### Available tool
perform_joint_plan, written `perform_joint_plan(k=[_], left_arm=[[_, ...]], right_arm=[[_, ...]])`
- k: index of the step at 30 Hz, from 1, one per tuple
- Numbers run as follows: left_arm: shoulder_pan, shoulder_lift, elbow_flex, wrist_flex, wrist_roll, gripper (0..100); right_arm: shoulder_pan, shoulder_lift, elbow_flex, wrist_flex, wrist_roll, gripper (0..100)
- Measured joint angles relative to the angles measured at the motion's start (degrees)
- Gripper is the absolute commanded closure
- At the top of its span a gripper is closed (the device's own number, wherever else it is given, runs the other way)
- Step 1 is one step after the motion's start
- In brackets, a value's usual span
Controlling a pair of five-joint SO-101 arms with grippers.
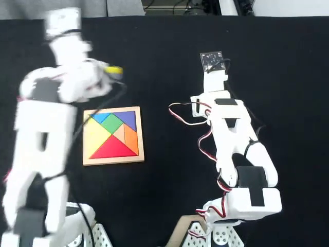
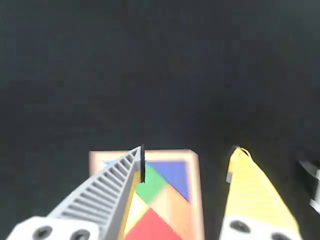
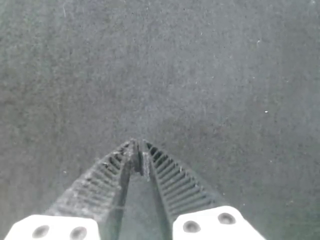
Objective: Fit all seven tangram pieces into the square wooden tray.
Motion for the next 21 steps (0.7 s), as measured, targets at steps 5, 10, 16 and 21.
perform_joint_plan(k=[5,10,16,21], left_arm=[[-11.96,-13.71,0.0,2.55,-1.85,72],[-15.38,-28.92,0.0,3.69,-5.19,72],[-15.56,-42.37,2.55,1.85,-12.66,72],[-15.82,-46.07,12.48,-4.92,-13.19,72]], right_arm=[[0.09,0.0,0.0,0.35,-0.35,98.7],[2.73,-4.75,-2.81,9.14,-0.44,98.7],[2.64,-25.14,-5.8,24.09,-0.26,98.7],[2.64,-45.36,-6.15,26.73,-0.26,98.5]])
